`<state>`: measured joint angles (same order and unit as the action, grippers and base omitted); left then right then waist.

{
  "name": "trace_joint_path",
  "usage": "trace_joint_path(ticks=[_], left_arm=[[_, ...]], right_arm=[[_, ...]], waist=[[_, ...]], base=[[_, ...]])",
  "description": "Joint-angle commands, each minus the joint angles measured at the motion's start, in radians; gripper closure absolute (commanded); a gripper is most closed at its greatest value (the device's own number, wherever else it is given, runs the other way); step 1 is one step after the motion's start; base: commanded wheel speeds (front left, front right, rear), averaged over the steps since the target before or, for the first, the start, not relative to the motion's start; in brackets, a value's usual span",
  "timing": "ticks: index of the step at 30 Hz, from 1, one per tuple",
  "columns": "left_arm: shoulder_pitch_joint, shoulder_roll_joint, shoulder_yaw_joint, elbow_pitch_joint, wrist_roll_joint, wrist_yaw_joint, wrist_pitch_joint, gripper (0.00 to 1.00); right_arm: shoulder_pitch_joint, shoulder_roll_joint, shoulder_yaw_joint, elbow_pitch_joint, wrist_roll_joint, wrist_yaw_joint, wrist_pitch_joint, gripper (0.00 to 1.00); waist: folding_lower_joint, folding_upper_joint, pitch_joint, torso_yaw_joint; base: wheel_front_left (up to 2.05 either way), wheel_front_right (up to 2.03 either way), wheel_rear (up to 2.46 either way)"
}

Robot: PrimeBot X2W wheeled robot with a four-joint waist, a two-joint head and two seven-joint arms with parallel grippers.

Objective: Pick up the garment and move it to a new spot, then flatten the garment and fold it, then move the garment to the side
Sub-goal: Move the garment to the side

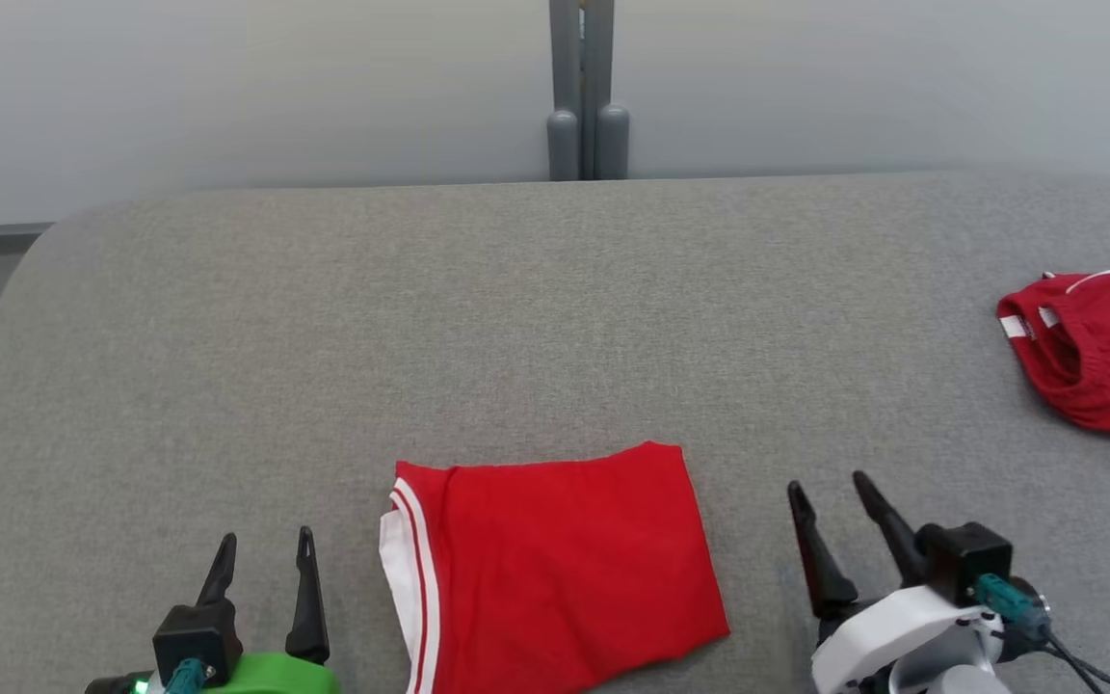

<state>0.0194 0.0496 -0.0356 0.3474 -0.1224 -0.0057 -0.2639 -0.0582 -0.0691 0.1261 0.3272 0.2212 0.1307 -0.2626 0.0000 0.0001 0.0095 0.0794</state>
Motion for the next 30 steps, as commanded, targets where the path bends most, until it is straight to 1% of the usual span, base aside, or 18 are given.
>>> trace_joint_path(ticks=[1,2,6,8,13,20,21,22,23,27,30], left_arm=[[-0.024,0.003,-0.010,0.000,-0.007,0.004,0.001,0.00],[-0.024,0.003,-0.010,0.000,-0.007,0.004,0.001,0.00],[-0.033,0.003,-0.022,0.004,-0.014,0.016,0.001,0.00],[-0.034,0.003,-0.025,0.002,-0.019,0.017,0.001,0.00],[-0.030,0.003,-0.034,-0.004,-0.027,0.023,0.001,0.00],[-0.048,0.003,-0.043,-0.009,-0.033,0.029,0.001,0.00],[-0.051,0.003,-0.045,-0.011,-0.035,0.029,0.001,0.00],[-0.054,0.003,-0.048,-0.012,-0.035,0.029,0.001,0.00],[-0.055,0.003,-0.052,-0.013,-0.035,0.029,0.001,0.00],[-0.060,0.003,-0.065,-0.021,-0.028,0.022,0.001,0.00],[-0.058,0.003,-0.067,-0.025,-0.022,0.021,0.001,0.00]], right_arm=[[0.000,0.003,0.036,0.024,0.022,0.000,-0.002,0.00],[0.000,0.003,0.036,0.024,0.022,0.000,-0.002,0.00],[-0.035,-0.006,0.134,0.104,0.096,0.000,-0.002,0.00],[-0.057,-0.008,0.156,0.134,0.119,0.000,-0.002,0.00],[-0.099,-0.011,0.160,0.205,0.140,0.000,-0.002,0.00],[-0.146,-0.007,0.181,0.333,0.184,0.000,-0.002,0.00],[-0.152,-0.006,0.184,0.340,0.186,0.000,-0.002,0.24],[-0.156,-0.006,0.186,0.344,0.189,0.000,0.000,0.66],[-0.159,-0.007,0.185,0.345,0.196,0.000,0.000,1.00],[-0.179,-0.026,0.161,0.327,0.193,-0.001,-0.001,1.00],[-0.188,-0.030,0.115,0.308,0.180,-0.001,-0.002,1.00]], waist=[[0.0000,-0.0001,0.028,0.058],[0.0000,-0.0001,0.028,0.058],[0.0000,-0.0001,0.055,0.127],[0.0000,-0.0001,0.066,0.157],[0.0000,-0.0001,0.086,0.209],[0.0000,-0.0001,0.097,0.242],[0.0000,-0.0001,0.098,0.243],[0.0000,-0.0001,0.100,0.244],[0.0000,-0.0001,0.100,0.243],[0.0000,-0.0001,0.099,0.222],[0.0000,-0.0001,0.091,0.177]], base=[[0.00,0.00,0.00],[0.00,0.00,0.00],[0.00,0.00,0.00],[0.00,0.00,0.00],[0.00,0.00,0.00],[0.00,0.00,0.00],[0.00,0.00,0.00],[0.00,0.00,0.00],[0.00,0.00,0.00],[0.00,0.00,0.00],[0.00,0.00,0.00]])
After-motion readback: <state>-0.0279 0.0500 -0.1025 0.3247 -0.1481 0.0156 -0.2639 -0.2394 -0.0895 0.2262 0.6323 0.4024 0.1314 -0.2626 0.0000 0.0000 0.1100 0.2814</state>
